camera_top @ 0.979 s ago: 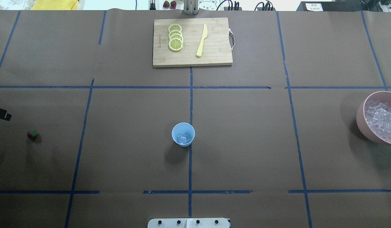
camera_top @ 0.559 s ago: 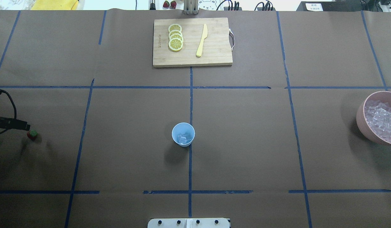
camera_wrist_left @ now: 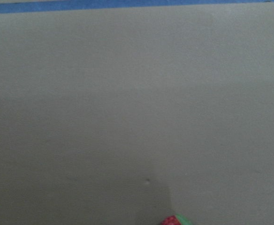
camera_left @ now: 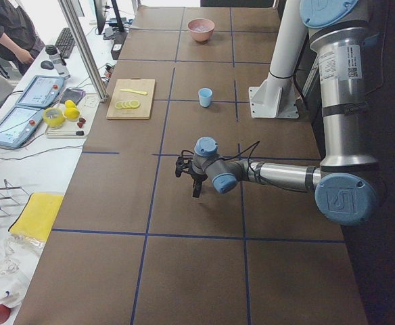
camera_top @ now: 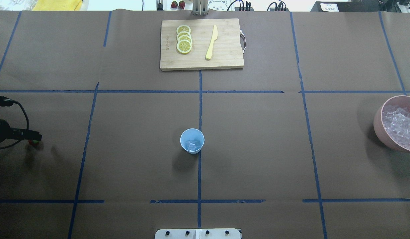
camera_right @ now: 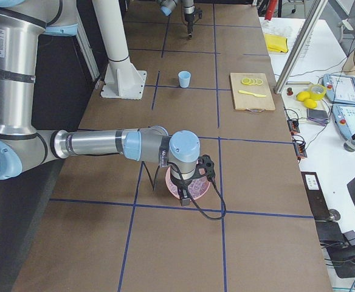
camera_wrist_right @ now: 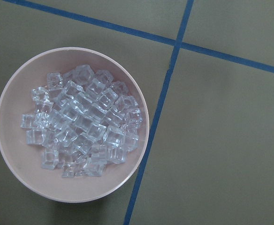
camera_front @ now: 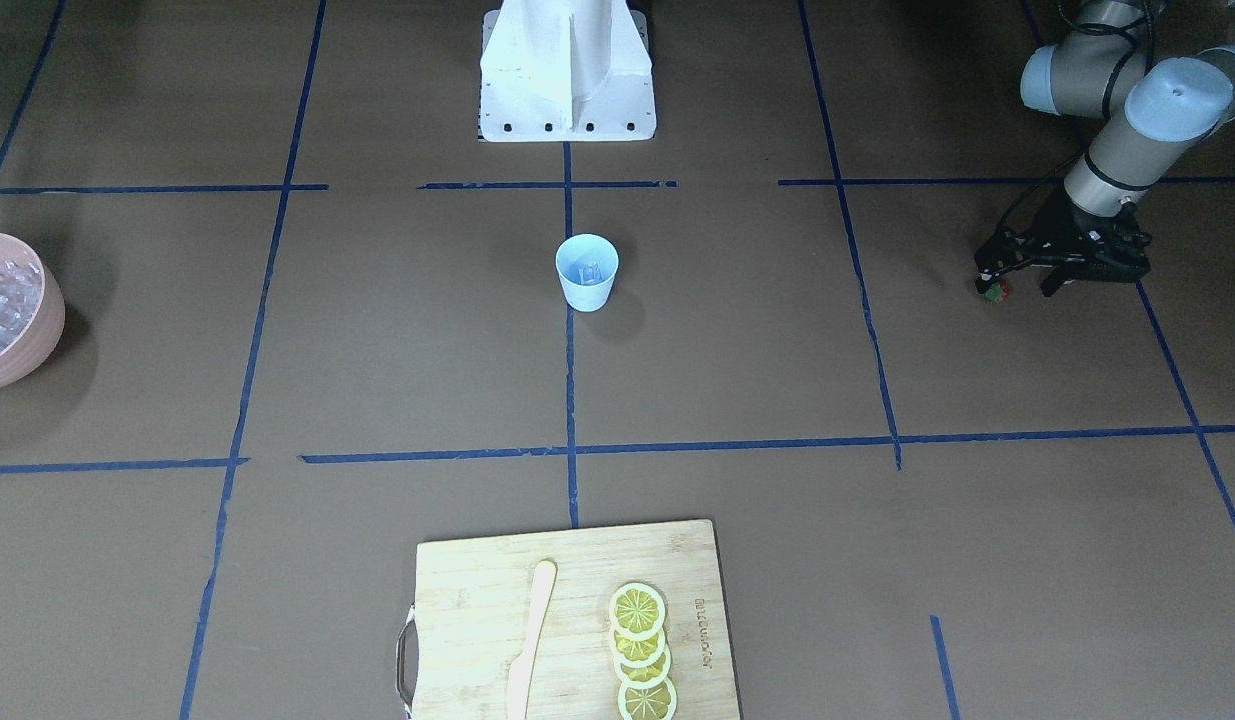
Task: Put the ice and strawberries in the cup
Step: 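Lower the left gripper and grasp the red strawberry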
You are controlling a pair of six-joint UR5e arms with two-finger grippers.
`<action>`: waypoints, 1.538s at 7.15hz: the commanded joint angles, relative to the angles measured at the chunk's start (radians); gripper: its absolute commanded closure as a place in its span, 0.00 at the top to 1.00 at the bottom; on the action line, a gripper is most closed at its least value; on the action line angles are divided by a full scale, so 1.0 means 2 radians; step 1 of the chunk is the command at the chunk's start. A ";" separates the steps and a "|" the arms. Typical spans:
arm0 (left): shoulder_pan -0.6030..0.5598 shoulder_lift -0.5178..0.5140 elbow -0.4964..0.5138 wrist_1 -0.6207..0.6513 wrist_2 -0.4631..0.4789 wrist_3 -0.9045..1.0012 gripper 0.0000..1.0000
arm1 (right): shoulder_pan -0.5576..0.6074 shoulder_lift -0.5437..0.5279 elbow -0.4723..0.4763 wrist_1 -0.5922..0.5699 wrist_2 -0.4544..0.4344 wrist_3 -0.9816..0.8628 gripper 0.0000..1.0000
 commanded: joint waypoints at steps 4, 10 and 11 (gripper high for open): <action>0.018 -0.003 0.001 0.001 0.001 0.002 0.33 | 0.001 0.000 0.000 0.000 0.000 0.000 0.99; 0.002 0.003 -0.086 0.058 -0.019 0.007 0.00 | 0.000 0.001 0.003 0.000 0.001 0.007 0.99; -0.008 0.000 -0.147 0.136 -0.021 0.017 0.00 | 0.000 0.001 0.003 0.000 0.001 0.008 0.99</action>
